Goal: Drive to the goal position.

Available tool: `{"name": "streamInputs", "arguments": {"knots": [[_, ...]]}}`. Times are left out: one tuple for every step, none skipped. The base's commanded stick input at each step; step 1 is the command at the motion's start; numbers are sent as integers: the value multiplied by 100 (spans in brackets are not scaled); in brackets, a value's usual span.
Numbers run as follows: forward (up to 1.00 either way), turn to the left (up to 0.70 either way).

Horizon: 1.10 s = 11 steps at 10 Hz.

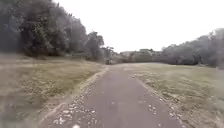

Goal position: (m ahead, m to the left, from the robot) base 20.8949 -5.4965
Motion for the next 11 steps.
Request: {"name": "streamInputs", "arguments": {"knots": [[60, -15], [60, -14], [60, -11], [60, -6], [60, 0], [60, 0], [60, 0], [60, 0], [60, 0], [60, 0], [60, 0]]}}
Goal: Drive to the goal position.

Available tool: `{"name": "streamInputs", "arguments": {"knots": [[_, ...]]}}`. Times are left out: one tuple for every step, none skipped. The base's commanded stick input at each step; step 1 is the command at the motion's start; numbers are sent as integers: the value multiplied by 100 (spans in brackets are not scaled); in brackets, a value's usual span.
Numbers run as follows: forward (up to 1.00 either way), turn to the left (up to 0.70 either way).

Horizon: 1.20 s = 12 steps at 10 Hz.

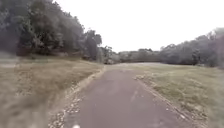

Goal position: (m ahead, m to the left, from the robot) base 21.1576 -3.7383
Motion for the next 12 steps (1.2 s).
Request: {"name": "streamInputs", "arguments": {"knots": [[60, 0], [60, 0], [60, 0], [60, 0], [60, 0], [60, 0], [60, 0], [60, 0], [60, 0], [60, 0], [60, 0], [60, 0]]}}
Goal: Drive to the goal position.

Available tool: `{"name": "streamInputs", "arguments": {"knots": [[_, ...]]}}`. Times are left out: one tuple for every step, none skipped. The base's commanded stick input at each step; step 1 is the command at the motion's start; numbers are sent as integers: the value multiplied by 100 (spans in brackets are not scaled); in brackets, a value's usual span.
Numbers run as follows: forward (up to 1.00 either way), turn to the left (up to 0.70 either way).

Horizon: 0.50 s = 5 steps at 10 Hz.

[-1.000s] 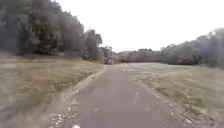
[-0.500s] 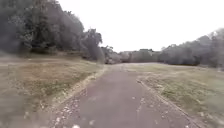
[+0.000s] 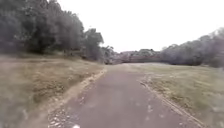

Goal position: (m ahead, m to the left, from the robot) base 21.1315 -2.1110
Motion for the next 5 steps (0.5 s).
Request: {"name": "streamInputs", "arguments": {"knots": [[60, 0], [60, 0], [60, 0], [60, 0], [60, -1]]}}
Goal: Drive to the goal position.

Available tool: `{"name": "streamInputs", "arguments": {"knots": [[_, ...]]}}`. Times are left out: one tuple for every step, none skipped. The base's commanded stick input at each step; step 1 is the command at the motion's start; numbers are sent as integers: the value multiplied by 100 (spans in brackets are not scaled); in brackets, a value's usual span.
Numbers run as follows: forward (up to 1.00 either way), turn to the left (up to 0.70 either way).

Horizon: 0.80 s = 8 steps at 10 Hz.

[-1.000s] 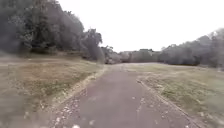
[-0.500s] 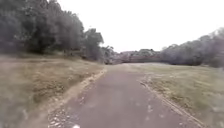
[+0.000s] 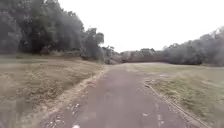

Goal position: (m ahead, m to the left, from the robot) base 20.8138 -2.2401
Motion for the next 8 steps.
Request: {"name": "streamInputs", "arguments": {"knots": [[60, -5], [60, -10], [60, -15], [60, -15], [60, -15], [60, -15], [60, -15], [60, -15]]}}
